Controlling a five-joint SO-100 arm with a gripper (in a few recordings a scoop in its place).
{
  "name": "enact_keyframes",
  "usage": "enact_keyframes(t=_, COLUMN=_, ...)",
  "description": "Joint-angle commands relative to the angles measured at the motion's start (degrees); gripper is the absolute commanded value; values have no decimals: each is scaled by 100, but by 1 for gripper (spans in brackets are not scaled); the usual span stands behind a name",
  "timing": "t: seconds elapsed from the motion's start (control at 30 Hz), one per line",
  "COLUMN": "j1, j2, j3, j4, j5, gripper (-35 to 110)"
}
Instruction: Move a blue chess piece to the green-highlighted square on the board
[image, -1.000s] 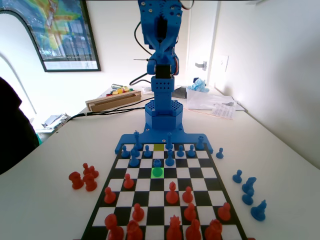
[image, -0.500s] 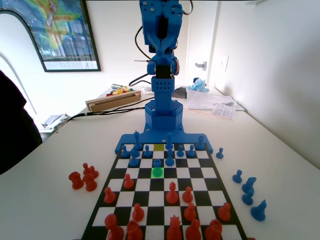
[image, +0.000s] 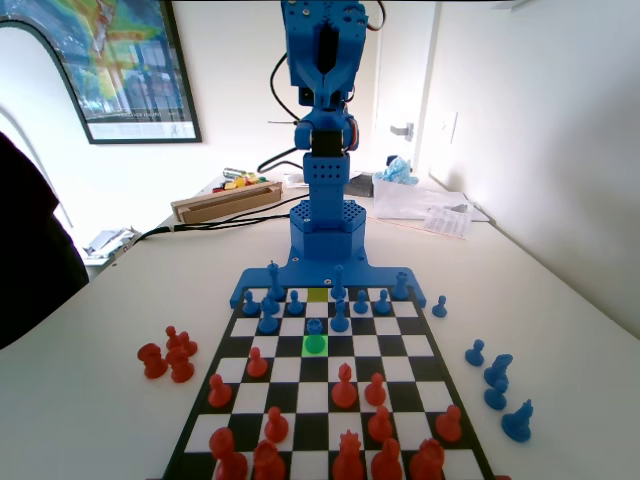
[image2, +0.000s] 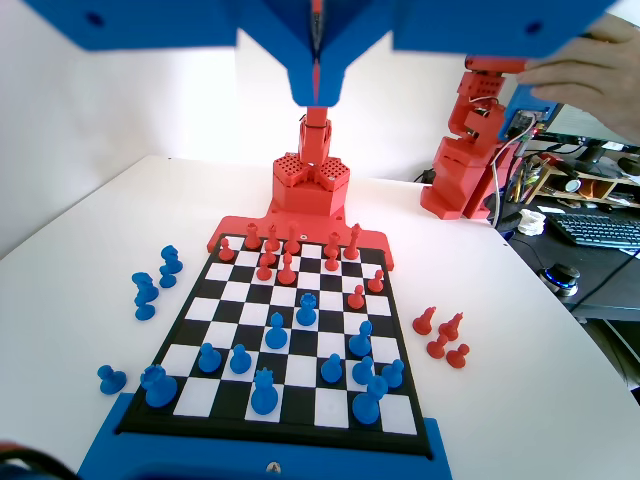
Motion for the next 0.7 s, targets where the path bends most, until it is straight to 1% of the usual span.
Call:
enact_keyframes(t=0.0, j1=-44, j2=123, j3=35, j4=-35, j5=-26, gripper=1)
enact_keyframes(t=0.67, j1=-281, j2=396, j3=53, j4=-105, j5=-53, gripper=1)
